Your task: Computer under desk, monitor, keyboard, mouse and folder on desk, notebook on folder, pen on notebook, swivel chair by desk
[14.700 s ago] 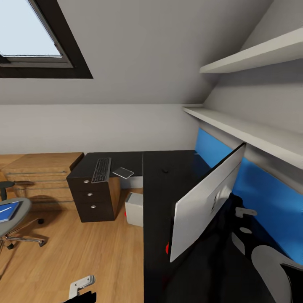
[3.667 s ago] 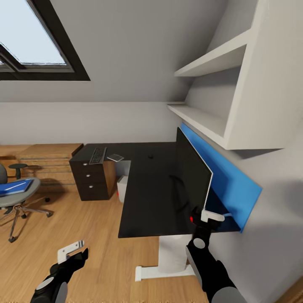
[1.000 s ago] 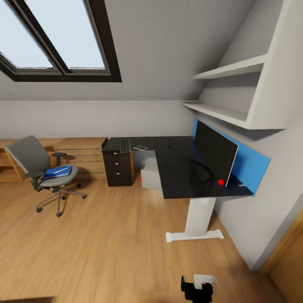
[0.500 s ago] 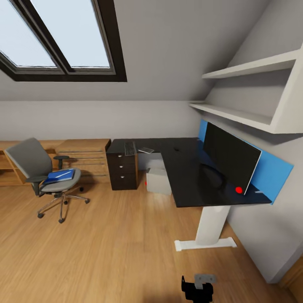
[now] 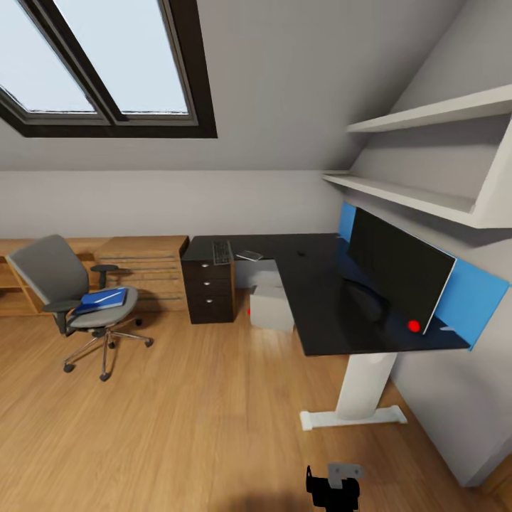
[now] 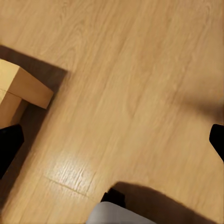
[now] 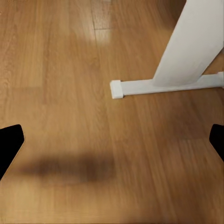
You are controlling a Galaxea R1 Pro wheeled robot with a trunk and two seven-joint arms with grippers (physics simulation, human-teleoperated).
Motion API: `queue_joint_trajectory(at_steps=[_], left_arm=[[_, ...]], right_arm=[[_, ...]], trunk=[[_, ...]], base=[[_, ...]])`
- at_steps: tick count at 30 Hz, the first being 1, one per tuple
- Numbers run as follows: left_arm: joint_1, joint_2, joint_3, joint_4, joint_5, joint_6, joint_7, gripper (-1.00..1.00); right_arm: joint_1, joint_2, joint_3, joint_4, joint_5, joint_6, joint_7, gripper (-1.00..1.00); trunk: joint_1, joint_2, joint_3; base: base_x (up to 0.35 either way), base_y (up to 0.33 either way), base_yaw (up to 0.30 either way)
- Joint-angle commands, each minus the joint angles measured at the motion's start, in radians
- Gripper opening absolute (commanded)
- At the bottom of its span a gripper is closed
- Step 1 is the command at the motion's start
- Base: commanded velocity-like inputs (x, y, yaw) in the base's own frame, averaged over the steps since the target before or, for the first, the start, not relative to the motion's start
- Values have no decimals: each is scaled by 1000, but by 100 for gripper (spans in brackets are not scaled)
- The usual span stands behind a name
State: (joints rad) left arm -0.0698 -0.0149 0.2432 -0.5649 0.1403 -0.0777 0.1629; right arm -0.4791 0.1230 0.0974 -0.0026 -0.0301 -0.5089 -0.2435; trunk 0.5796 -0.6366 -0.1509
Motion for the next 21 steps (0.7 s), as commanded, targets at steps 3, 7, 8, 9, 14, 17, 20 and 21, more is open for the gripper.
queue_joint_trajectory(at_steps=[3, 7, 8, 9, 14, 17, 20, 21], left_arm=[[-1, 0, 1, 9, 10, -3, 0, 100], [-1, 0, -1, 13, 10, 3, -1, 100], [-1, -1, -1, 19, 9, 3, -1, 100], [-1, -2, -1, 23, 9, 4, -2, 100], [-1, -3, -1, 30, 9, 4, -14, 100], [-1, -1, -2, 31, 9, 3, -22, 100], [-1, -3, -4, 32, 7, 0, -30, 100], [-1, -3, -4, 32, 7, 0, -30, 100]], right_arm=[[-1, 1, 8, 1, -2, -2, -7, 100], [-1, 3, 9, 2, -1, -2, -7, 100], [-1, 3, 10, 3, -1, -2, -7, 100], [-1, 4, 10, 3, -1, -2, -7, 100], [-1, 4, 10, 3, -1, -2, -7, 100], [-1, 4, 10, 3, -1, -2, -7, 100], [-1, 3, 10, 3, 0, -2, -7, 100], [-1, 3, 10, 3, 0, -2, -7, 100]], trunk=[[1, -1, -2], [1, -1, -2], [1, -1, -2], [1, -1, -2], [1, -1, -2], [1, -1, -2], [1, -1, -2], [1, -1, -2]], base=[[235, 220, 0], [258, 230, 4], [283, 214, 94], [288, 210, 159], [294, 206, 248], [295, 206, 272], [295, 206, 205], [296, 206, 84]])
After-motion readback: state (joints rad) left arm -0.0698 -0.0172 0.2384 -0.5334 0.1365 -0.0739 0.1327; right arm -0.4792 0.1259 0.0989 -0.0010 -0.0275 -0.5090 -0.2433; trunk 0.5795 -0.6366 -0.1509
